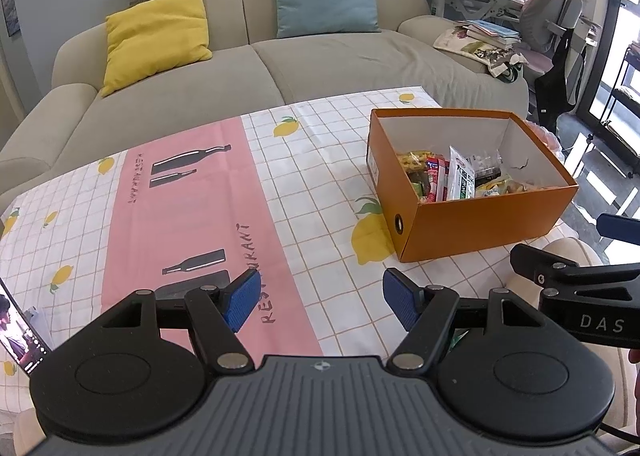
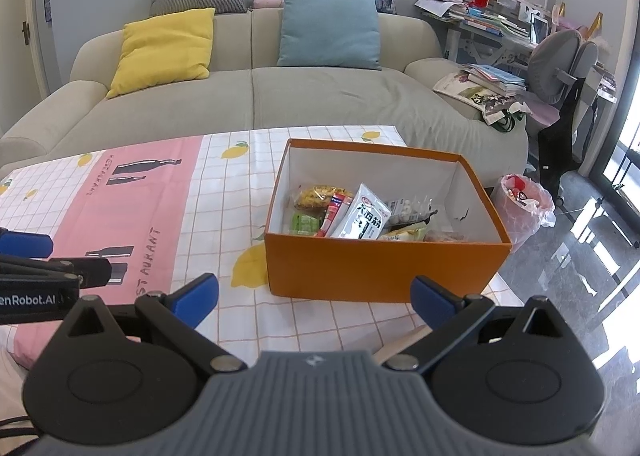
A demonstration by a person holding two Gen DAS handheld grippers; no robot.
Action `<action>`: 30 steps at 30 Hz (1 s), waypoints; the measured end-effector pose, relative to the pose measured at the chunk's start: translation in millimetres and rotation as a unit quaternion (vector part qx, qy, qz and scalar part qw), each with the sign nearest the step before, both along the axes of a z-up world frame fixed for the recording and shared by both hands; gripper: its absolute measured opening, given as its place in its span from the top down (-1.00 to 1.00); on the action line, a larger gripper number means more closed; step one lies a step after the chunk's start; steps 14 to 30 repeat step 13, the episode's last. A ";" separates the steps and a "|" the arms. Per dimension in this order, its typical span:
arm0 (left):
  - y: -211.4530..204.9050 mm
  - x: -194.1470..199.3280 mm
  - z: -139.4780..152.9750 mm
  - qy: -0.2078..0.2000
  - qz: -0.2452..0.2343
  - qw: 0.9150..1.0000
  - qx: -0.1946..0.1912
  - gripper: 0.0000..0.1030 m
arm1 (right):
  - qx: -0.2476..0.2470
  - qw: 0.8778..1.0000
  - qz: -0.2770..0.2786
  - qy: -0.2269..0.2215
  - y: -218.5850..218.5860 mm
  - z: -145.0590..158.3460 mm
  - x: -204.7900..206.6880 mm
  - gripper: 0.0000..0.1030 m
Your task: Organize snacks
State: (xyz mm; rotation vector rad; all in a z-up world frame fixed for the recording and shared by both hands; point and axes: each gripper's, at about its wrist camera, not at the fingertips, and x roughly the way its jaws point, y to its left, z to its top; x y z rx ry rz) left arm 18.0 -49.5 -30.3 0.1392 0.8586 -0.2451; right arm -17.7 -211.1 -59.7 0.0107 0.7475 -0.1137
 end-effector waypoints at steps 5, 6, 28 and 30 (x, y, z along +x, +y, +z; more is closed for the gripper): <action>-1.3 -1.8 1.3 -0.006 -0.001 1.000 0.002 -0.59 | 0.000 1.000 0.000 0.000 0.3 0.3 -0.3 -0.93; -0.8 -1.7 1.2 -0.006 0.001 1.000 0.001 -0.59 | 0.000 1.000 0.000 0.001 0.2 0.4 0.0 -0.93; 2.5 -2.6 2.0 -0.006 0.005 1.000 -0.008 -0.59 | 0.000 1.000 0.000 0.001 0.5 0.5 0.1 -0.93; 2.5 -2.6 2.0 -0.006 0.005 1.000 -0.008 -0.59 | 0.000 1.000 0.000 0.001 0.5 0.5 0.1 -0.93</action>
